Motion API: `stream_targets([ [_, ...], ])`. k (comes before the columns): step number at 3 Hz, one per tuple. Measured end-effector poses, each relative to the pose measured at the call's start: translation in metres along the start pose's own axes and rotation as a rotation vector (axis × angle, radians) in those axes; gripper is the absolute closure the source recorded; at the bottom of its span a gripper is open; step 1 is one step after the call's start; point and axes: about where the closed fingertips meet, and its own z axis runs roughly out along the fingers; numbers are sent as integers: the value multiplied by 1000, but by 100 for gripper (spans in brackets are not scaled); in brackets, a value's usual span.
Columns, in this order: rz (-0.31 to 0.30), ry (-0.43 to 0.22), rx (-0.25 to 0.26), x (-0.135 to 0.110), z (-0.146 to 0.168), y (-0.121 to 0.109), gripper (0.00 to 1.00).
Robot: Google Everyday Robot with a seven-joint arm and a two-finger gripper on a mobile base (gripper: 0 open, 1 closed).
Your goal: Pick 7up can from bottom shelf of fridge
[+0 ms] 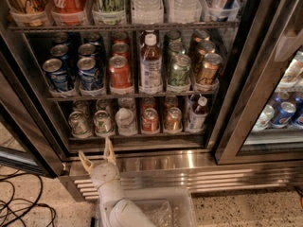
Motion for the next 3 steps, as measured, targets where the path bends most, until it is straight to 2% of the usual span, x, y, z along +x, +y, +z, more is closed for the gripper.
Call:
stream_targets([
  [1, 38, -46, 35, 5, 10, 10, 31],
  [2, 47, -81, 92, 5, 15, 15, 38],
  [3, -47, -97, 159, -5, 11, 1, 33],
])
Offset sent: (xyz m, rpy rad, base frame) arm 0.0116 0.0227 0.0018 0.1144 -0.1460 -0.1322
